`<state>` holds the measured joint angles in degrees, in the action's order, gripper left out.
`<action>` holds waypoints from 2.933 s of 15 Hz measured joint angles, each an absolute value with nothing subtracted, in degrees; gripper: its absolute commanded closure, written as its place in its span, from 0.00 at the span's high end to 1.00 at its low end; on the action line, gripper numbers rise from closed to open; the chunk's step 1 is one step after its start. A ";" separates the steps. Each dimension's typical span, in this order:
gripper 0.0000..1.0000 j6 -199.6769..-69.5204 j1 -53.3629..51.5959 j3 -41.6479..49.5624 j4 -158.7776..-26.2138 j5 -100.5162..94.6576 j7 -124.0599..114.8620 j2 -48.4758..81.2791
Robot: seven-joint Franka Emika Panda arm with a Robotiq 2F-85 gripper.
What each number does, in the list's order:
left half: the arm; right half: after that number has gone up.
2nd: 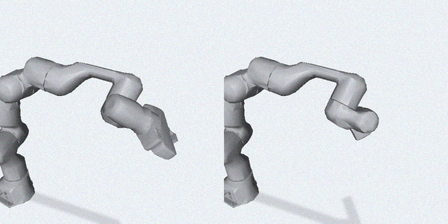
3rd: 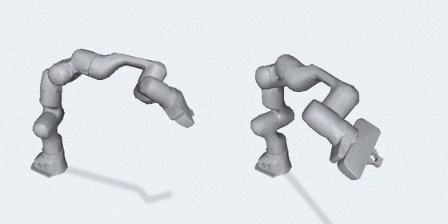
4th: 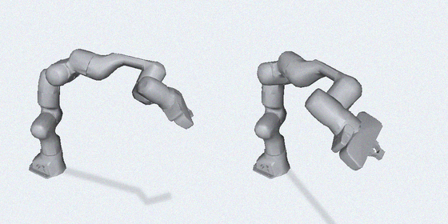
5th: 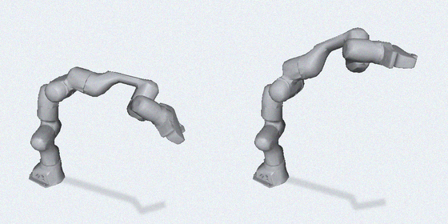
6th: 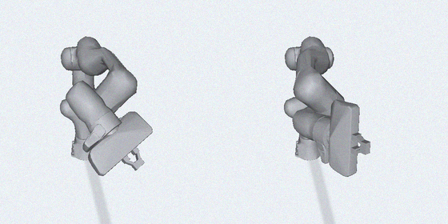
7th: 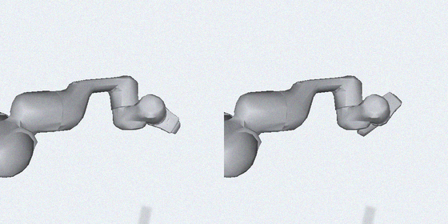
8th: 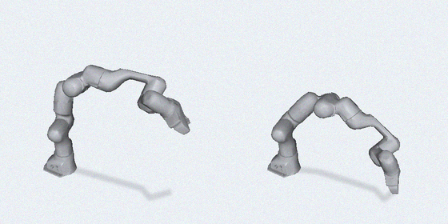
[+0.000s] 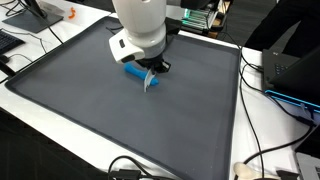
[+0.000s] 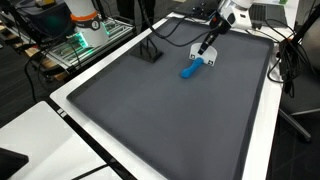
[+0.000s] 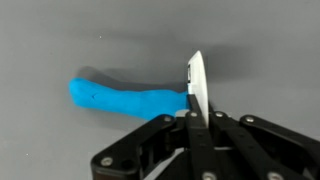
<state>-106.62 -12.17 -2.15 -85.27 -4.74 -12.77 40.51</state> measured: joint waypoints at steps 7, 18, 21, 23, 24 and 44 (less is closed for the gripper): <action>0.01 -106.63 -11.66 -2.16 -89.12 -3.83 -12.46 38.25; 0.01 -106.73 -9.73 -2.18 -90.90 -1.84 -11.92 33.61; 0.01 -106.76 -8.91 -2.14 -90.92 -1.80 -11.85 32.68; 0.01 -106.96 -8.41 -2.10 -90.93 -1.80 -11.83 32.60; 0.01 -107.16 -8.21 -2.08 -90.93 -1.81 -11.75 32.63; 0.01 -108.68 -8.10 -1.86 -89.75 -2.73 -10.65 36.26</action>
<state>-108.68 -8.10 -1.86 -89.75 -2.73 -10.65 36.26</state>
